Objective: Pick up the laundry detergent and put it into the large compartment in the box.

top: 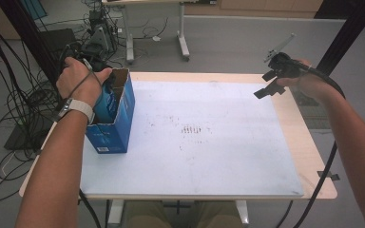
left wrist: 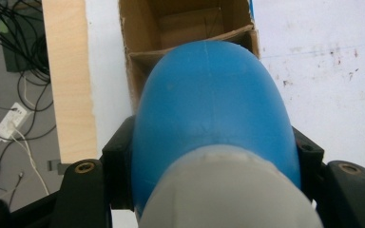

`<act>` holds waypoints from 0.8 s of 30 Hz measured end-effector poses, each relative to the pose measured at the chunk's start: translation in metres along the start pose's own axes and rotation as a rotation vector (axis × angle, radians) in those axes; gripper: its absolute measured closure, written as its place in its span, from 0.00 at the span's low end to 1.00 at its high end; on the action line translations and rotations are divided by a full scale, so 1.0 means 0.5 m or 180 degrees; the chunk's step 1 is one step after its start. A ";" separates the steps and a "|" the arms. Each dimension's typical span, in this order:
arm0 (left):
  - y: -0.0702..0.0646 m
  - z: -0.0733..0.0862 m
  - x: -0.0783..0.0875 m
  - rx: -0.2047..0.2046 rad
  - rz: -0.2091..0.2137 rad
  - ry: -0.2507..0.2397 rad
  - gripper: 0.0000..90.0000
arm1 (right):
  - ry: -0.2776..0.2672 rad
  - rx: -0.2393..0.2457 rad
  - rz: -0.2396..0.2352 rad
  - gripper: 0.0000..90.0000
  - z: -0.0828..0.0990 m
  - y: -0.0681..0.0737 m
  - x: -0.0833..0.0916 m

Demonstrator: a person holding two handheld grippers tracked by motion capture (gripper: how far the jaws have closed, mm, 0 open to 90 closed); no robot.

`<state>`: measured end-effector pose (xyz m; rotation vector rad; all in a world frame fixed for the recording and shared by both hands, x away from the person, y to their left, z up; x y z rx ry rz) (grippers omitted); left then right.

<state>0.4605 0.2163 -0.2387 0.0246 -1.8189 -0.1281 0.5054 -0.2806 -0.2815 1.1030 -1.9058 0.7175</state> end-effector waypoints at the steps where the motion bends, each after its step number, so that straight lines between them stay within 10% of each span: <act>1: 0.000 0.000 -0.002 -0.0016 -0.0018 -0.0003 0.42 | 0.0000 0.0004 -0.0003 0.09 0.000 0.000 -0.001; 24: 0.005 0.012 -0.054 -0.0002 -0.0025 -0.0009 0.42 | 0.0029 -0.0045 -0.0004 0.09 0.016 0.001 -0.004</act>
Point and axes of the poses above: each handheld gripper's, and its own axes: x roughly backward along the jaws, z roughly out of its underside, y roughly to its left, the point moved 5 cm from there along -x, roughly forward along the jaws, and after that the axes turned 4 degrees about x, right-handed, at the moved point
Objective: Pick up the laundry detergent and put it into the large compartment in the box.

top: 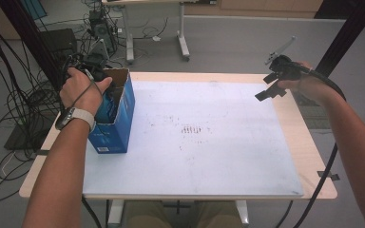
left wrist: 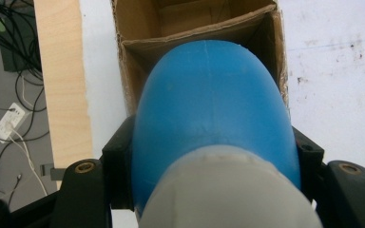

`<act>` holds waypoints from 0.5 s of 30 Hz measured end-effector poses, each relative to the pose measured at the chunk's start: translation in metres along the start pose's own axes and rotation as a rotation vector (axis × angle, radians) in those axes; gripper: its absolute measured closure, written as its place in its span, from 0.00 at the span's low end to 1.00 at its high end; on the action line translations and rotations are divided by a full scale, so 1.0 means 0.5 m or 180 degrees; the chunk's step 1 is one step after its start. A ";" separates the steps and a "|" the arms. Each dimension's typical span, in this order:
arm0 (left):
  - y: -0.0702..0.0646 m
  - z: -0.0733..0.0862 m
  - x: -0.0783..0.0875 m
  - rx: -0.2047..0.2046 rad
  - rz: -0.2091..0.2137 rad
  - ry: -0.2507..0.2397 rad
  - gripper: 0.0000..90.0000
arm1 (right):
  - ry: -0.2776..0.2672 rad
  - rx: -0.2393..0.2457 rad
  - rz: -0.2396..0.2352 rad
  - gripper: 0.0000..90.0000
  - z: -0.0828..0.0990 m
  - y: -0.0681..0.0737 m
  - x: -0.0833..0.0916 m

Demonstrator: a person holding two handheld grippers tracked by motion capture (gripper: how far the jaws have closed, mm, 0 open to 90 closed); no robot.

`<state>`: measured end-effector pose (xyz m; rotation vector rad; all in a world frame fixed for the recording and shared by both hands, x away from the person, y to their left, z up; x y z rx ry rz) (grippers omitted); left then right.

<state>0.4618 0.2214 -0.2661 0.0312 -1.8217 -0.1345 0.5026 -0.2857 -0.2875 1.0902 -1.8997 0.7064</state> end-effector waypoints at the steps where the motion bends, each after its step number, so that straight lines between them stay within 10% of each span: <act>1: -0.002 0.000 -0.002 0.0009 0.0001 -0.0001 0.42 | -0.0001 -0.0004 0.0000 0.09 0.000 0.001 0.000; 15: -0.005 0.009 -0.038 0.0016 0.0016 0.0056 0.42 | -0.0006 -0.0039 -0.0023 0.09 0.008 0.001 -0.007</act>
Point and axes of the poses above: each handheld gripper's, and its own axes: x roughly backward along the jaws, z roughly out of its underside, y roughly to its left, the point moved 5 cm from there along -x, roughly forward along the jaws, and after that the axes turned 4 degrees about x, right-handed, at the moved point
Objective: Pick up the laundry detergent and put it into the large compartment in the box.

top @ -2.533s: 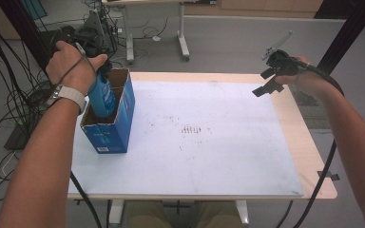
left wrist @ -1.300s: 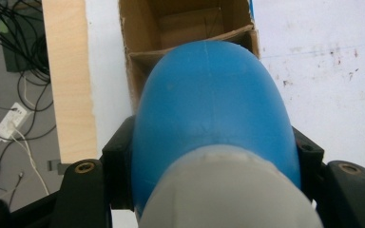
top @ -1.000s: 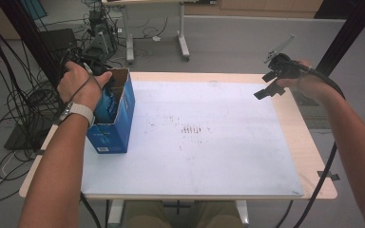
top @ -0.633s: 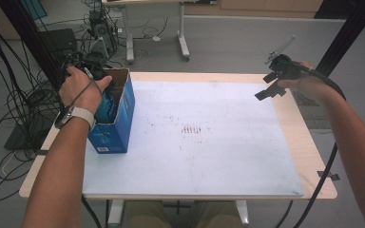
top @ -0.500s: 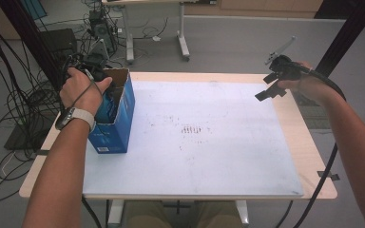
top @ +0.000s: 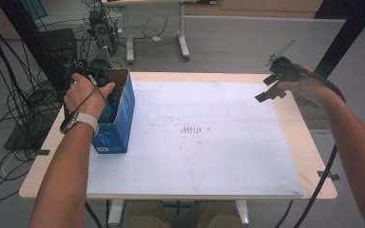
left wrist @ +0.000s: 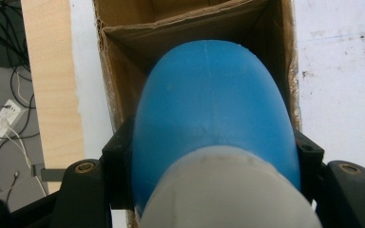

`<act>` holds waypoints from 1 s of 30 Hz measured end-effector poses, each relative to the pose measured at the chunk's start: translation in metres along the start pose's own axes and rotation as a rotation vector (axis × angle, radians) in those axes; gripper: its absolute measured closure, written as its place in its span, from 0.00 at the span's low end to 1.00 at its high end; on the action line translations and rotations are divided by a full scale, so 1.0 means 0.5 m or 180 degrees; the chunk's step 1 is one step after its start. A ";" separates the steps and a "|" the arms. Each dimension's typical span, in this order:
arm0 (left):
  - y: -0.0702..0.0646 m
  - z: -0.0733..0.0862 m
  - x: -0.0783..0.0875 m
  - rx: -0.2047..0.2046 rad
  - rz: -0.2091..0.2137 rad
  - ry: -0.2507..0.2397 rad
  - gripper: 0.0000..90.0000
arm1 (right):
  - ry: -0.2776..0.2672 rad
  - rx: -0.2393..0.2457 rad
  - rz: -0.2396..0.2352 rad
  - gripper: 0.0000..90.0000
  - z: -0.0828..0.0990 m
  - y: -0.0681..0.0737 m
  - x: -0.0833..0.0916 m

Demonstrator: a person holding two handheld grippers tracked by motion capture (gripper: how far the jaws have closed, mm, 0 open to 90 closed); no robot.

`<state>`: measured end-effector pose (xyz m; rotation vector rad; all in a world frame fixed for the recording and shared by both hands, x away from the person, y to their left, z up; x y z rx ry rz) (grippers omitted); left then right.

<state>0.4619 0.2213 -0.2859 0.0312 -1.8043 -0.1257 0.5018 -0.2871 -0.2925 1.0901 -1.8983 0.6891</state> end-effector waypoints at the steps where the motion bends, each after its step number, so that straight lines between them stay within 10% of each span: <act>1: 0.000 0.001 -0.002 0.0012 0.0002 -0.0001 0.42 | 0.0011 0.0013 -0.0002 0.09 0.001 0.000 -0.001; 30: 0.003 0.016 -0.060 0.0008 0.0045 0.0112 0.42 | 0.0018 -0.0034 -0.0035 0.09 0.012 -0.001 -0.009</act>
Point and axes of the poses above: each handheld gripper's, and its own axes: x roughly backward along the jaws, z roughly out of its underside, y roughly to its left, the point moved 5 cm from there along -x, roughly forward along the jaws, and after that the axes turned 4 degrees about x, right-handed, at the moved point
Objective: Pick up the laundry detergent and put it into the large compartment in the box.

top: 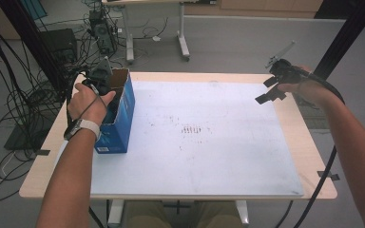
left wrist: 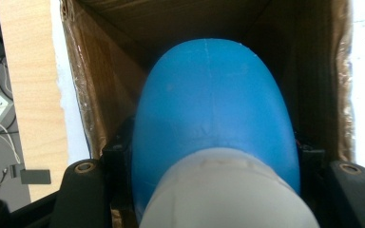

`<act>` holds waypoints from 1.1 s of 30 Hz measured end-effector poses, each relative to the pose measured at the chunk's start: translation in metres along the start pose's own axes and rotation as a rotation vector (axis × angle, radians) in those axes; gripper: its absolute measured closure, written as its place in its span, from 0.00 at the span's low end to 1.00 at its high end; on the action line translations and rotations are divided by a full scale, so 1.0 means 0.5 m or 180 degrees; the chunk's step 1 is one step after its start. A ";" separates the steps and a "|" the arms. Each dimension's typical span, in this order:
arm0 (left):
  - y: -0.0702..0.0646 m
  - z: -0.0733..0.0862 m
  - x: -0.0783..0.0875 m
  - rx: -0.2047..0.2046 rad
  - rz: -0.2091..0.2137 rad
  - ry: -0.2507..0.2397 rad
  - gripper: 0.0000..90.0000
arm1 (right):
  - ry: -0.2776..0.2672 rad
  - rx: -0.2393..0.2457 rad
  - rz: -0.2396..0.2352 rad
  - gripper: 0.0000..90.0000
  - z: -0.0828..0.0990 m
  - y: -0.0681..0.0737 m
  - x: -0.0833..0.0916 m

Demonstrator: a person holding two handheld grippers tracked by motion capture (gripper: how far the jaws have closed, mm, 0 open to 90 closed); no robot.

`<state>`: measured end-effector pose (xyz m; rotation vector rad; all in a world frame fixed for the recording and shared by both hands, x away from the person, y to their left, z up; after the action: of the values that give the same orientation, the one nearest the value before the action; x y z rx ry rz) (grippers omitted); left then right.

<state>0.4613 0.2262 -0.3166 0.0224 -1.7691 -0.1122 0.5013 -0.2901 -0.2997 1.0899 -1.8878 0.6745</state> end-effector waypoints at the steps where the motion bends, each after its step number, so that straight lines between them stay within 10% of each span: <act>1: 0.000 0.001 -0.002 -0.0001 0.0002 0.0007 0.42 | -0.0004 -0.0004 -0.0001 0.09 0.001 0.000 0.000; 33: 0.006 0.006 -0.023 0.0032 0.0063 0.0033 0.42 | -0.0013 -0.0033 -0.0002 0.09 0.013 0.000 -0.001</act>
<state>0.4609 0.2303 -0.3280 0.0126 -1.7591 -0.0888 0.4986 -0.2949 -0.3034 1.0859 -1.8923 0.6618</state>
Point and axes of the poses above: each handheld gripper's, and its own axes: x roughly backward along the jaws, z roughly out of its underside, y roughly to its left, the point moved 5 cm from there along -x, roughly forward along the jaws, and after that the axes turned 4 degrees about x, right-handed, at the moved point
